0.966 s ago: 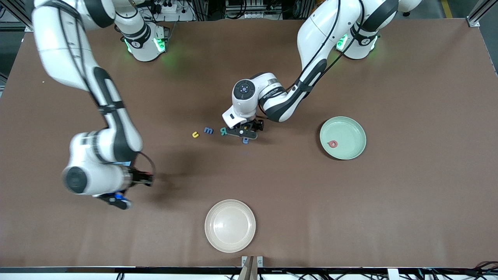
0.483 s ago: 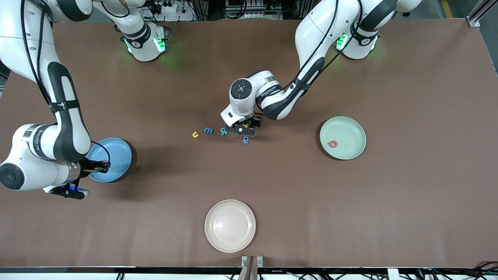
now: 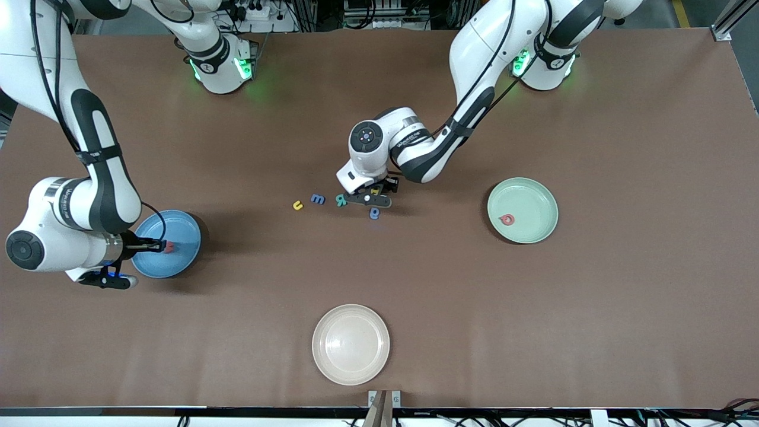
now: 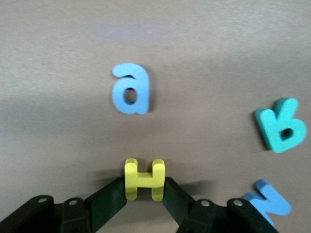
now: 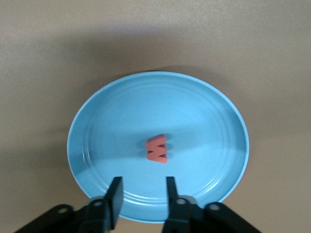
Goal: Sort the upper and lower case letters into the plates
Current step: 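Place the yellow H on the green plate while the right gripper reaches a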
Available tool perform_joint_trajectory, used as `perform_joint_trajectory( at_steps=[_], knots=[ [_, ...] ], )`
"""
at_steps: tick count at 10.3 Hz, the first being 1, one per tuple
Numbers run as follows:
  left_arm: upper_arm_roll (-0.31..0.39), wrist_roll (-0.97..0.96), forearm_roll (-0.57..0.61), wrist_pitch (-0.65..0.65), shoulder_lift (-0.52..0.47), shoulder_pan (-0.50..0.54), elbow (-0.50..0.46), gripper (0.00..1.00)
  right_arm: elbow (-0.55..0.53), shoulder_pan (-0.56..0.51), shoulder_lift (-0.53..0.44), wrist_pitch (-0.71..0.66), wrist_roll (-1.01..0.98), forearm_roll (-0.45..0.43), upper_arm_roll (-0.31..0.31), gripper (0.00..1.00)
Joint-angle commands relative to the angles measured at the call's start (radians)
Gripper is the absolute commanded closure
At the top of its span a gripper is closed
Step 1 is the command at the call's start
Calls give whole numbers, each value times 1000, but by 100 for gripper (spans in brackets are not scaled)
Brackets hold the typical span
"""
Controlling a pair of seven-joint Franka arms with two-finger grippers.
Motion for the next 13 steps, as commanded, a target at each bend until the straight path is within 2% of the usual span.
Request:
perform_joint_trajectory(
  at_steps=[1, 4, 6, 7, 9, 11, 13],
  knots=[
    [-1, 4, -18, -156, -7, 41, 75, 81, -34, -5, -38, 4, -1, -10, 23, 0],
    [-7, 174, -95, -326, -57, 128, 101, 90, 3, 94, -32, 11, 70, 5, 24, 0],
    [-4, 403, -96, -484, -109, 199, 91, 90, 30, 224, -32, 5, 307, 16, 27, 0],
    [-3, 508, -84, -558, -131, 219, 78, 90, 35, 295, -32, 5, 403, 68, 32, 0],
    [-1, 672, -16, -571, -204, 281, -28, 90, 93, 436, -17, 11, 567, 181, 32, 0],
    [-4, 804, 57, -519, -307, 349, -186, 90, 168, 578, 55, 54, 792, 186, 30, 0],
    [-4, 974, 59, -329, -392, 482, -372, 91, 175, 707, 104, 179, 896, 171, 29, 0]
  ],
)
